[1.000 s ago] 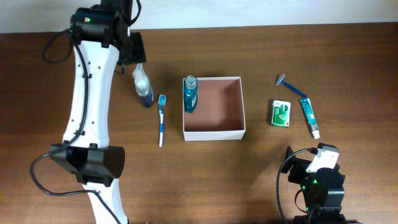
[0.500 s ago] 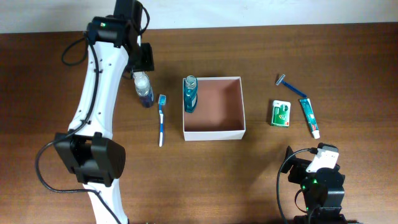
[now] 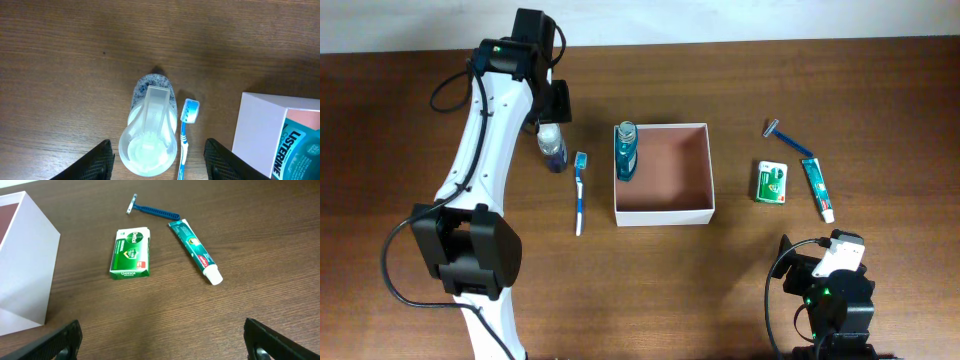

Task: Pack container
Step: 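Move the left gripper back over the clear foam soap bottle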

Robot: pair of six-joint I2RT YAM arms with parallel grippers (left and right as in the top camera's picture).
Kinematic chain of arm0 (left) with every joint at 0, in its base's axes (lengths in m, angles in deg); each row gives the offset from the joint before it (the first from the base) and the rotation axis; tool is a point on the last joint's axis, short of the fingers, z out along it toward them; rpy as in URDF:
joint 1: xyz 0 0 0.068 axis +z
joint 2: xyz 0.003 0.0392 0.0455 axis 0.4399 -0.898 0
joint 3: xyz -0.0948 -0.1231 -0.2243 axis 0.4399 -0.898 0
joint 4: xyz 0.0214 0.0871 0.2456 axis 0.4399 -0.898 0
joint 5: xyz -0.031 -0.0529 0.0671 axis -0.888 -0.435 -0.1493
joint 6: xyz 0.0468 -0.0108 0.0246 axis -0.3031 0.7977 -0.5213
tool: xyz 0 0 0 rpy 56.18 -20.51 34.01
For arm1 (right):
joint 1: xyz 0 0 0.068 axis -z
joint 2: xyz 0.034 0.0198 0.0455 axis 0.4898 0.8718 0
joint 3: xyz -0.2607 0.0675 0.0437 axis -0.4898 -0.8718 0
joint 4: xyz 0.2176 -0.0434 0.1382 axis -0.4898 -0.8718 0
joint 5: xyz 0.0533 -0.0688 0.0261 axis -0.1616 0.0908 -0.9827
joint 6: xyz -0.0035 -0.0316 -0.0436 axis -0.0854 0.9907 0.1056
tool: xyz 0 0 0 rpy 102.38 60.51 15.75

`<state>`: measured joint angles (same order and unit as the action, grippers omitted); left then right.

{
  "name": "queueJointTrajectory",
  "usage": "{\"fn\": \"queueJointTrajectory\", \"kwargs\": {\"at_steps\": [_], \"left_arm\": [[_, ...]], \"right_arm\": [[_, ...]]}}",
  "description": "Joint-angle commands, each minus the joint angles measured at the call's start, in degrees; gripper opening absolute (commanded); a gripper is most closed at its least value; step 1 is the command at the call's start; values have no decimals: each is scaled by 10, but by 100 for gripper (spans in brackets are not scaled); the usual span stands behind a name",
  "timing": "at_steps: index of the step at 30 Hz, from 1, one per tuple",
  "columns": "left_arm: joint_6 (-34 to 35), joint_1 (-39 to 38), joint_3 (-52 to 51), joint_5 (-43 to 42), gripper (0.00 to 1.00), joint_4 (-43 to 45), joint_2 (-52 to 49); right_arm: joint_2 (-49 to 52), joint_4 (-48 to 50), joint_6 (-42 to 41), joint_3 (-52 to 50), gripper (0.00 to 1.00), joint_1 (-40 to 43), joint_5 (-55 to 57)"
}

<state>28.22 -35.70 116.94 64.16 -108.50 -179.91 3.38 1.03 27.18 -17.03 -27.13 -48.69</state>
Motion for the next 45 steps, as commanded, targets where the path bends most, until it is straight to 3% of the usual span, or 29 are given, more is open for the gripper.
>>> {"fn": "queueJointTrajectory", "kwargs": {"at_steps": [1,28,45], "left_arm": [[-9,0,-4,4,60,1,-19],[-9,1,-7,24,58,4,-43],[-9,7,-7,24,42,4,-43]], "right_arm": [[-4,2,-3,-2,99,-2,7],[-4,2,-3,-2,99,-2,7],[-4,2,-3,-2,99,-2,7]]}}
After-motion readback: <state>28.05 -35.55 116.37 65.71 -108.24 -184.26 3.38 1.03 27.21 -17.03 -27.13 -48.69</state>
